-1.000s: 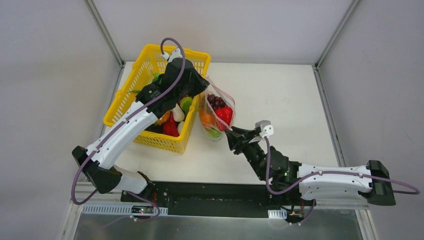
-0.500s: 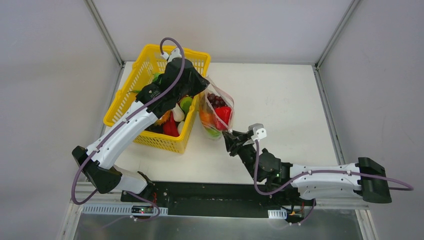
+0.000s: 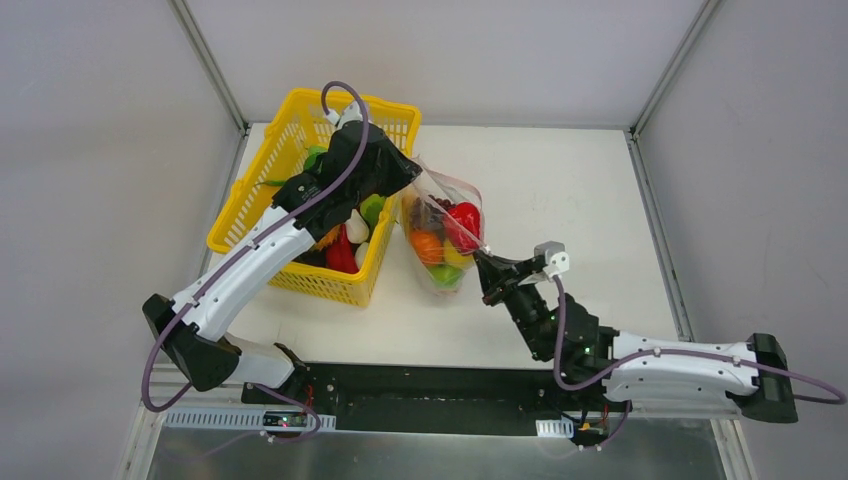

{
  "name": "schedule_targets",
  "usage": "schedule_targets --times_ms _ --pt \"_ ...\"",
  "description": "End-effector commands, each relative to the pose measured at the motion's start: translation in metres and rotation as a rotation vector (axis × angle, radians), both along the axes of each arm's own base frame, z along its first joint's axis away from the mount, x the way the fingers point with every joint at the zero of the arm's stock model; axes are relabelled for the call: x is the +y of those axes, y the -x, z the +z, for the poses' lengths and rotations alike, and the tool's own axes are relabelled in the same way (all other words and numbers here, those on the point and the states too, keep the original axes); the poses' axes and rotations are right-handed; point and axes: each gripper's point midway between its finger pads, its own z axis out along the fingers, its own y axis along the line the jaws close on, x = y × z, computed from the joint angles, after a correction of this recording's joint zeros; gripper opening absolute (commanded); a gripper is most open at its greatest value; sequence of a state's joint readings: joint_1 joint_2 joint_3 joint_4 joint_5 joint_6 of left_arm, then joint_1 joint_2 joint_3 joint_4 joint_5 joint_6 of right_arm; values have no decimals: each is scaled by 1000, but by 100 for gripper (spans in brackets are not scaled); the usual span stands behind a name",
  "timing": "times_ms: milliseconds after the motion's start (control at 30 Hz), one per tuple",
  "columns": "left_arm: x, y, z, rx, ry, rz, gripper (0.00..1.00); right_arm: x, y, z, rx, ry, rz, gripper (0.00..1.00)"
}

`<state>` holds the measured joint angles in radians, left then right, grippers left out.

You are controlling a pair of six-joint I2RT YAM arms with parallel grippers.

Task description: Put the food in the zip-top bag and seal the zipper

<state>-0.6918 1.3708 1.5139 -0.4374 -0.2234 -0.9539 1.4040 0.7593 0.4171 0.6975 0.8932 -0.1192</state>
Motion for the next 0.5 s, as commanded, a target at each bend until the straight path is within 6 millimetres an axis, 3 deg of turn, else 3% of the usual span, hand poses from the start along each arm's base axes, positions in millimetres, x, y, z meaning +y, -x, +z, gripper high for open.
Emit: schedule_targets --times_ms 0,133,233,300,467 --pt "8 2 56 -159 113 -7 0 -13 8 38 9 -8 66 0" --pt "16 13 43 -164 51 -36 8 -27 17 53 24 27 119 0" --pt "26 23 36 -173 23 -39 25 -32 22 54 28 81 156 0" --pt "32 29 33 -185 -1 -50 31 -36 22 49 38 147 157 0" --pt "37 47 34 -253 -122 -167 66 -32 29 33 78 268 222 0"
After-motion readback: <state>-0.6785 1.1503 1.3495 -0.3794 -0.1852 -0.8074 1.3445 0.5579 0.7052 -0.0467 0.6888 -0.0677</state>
